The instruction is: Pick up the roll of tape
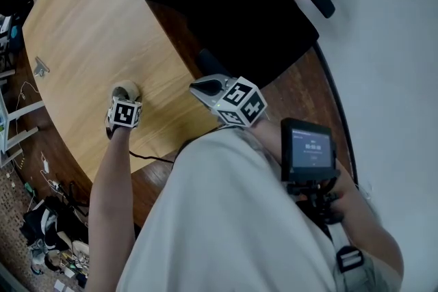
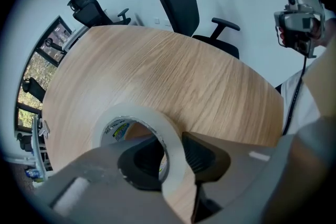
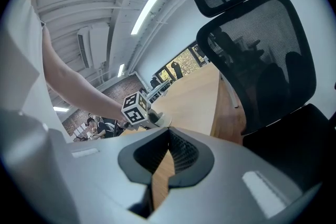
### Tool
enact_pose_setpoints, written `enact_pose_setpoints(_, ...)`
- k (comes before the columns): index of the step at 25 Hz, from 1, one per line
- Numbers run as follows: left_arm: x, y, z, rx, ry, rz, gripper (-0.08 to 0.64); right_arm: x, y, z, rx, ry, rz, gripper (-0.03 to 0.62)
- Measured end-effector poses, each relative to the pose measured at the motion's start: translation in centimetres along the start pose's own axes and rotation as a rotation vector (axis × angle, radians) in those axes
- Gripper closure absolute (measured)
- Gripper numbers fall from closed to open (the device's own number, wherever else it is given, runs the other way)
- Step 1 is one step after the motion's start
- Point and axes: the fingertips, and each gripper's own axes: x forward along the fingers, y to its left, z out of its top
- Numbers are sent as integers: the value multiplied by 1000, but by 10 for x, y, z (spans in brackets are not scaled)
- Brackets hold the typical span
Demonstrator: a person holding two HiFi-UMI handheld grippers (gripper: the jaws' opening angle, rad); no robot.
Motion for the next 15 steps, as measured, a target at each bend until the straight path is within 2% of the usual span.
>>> enact_pose_setpoints(3, -6, -11, 3, -46, -73, -29, 443, 1, 1, 2, -5, 3, 24, 586)
enact_pose_setpoints(7, -22, -38, 20, -105, -236, -97, 443, -2, -2, 1, -18, 19, 55, 586)
enact_pose_setpoints(10, -34, -50, 24, -141, -328, -119, 445, -2, 2, 2, -36, 36, 79, 585)
enact_pose_setpoints(15, -61, -61, 25, -274, -495, -135, 446, -5, 11, -2, -67, 70, 116, 586)
